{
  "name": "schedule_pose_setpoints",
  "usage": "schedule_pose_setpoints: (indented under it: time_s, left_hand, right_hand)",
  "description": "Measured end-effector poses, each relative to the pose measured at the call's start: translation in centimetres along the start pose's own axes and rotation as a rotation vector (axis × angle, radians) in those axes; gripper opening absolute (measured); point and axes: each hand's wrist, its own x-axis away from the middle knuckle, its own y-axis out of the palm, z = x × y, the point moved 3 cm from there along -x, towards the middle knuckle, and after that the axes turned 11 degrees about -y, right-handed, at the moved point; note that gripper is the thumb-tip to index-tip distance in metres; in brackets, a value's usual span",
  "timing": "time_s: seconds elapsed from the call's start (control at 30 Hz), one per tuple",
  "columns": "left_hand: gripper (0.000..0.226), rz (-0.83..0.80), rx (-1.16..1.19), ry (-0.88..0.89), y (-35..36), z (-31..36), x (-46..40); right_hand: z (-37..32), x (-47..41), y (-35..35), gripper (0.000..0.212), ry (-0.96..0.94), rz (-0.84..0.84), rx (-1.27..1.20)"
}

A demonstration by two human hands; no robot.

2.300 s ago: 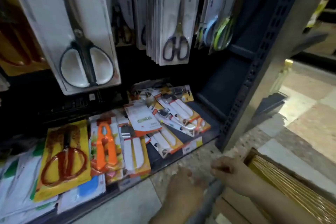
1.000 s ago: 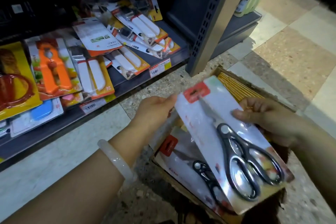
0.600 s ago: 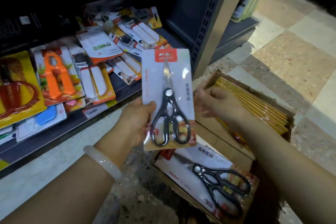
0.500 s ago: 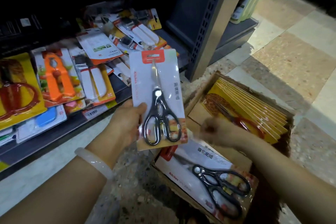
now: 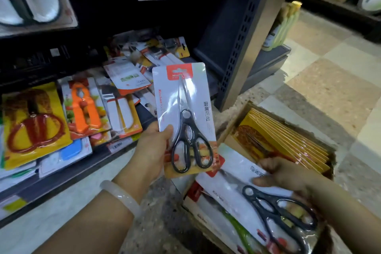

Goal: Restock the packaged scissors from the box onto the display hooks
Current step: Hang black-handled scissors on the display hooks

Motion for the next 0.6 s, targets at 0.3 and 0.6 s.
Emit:
schedule_pose_setpoints:
  time_s: [0.3,0.6]
  left_hand:
    - [0.017,0.021,-0.04,0.224,-4.2,7.7,2.2]
    - [0.022,0.058,-0.027,0.579,-6.8,16.7,6.0]
  right_hand:
    - [-8.2,-0.1,-5.2,0.024,-0.264,0.411,-0.468]
    - [-24.3,-5.8,-4.9,0.012,-0.638,0.705,-0.328]
